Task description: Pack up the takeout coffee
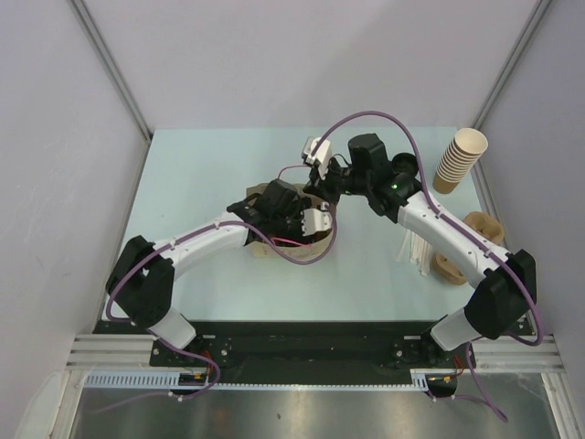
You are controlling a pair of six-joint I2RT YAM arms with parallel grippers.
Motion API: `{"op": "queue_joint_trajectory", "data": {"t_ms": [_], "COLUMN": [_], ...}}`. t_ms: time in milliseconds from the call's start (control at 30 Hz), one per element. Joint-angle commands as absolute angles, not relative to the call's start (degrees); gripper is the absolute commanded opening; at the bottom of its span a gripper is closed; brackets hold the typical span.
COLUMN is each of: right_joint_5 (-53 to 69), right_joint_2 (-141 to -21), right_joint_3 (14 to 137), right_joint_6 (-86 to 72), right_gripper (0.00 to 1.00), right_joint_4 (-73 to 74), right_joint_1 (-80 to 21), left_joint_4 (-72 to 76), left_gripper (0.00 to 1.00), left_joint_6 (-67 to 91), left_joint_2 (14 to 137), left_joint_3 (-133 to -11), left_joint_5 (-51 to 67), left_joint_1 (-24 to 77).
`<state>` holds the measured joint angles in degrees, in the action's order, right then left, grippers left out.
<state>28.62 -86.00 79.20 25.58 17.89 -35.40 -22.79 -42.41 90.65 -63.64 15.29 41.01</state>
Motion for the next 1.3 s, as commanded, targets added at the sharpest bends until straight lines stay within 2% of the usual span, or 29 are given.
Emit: {"op": "queue_joint_trajectory", "data": {"t_ms": [0,33,67,1267], "right_joint_5": [31.3,31.4,31.5,29.0], "right_joint_2": [-85.2,-85.1,-85.1,-85.8], "right_joint_3": [80.7,80.7,80.7,80.7], "right_joint_6": [26.2,26.3,26.5,28.7], "right_gripper": [0.00,0.00,0.00,0.00], "right_joint_4": [18.0,18.3,18.5,16.8], "right_joint_1": [-35.6,-35.7,-35.8,-34.2], "left_joint_4": [-20.6,-20.4,-20.3,-33.0], "left_gripper": [0.89,0.91,0.99,0.98], "left_joint_6": [-39.2,-38.9,-38.7,-36.6], "left_joint_2": [88.8,88.2,87.7,79.9], "left_joint_3": [-61.4,-61.5,-61.7,-74.1], "left_joint_5": [14.9,14.9,14.9,21.4], "left_joint_1": [40.4,40.4,40.4,39.5]}}
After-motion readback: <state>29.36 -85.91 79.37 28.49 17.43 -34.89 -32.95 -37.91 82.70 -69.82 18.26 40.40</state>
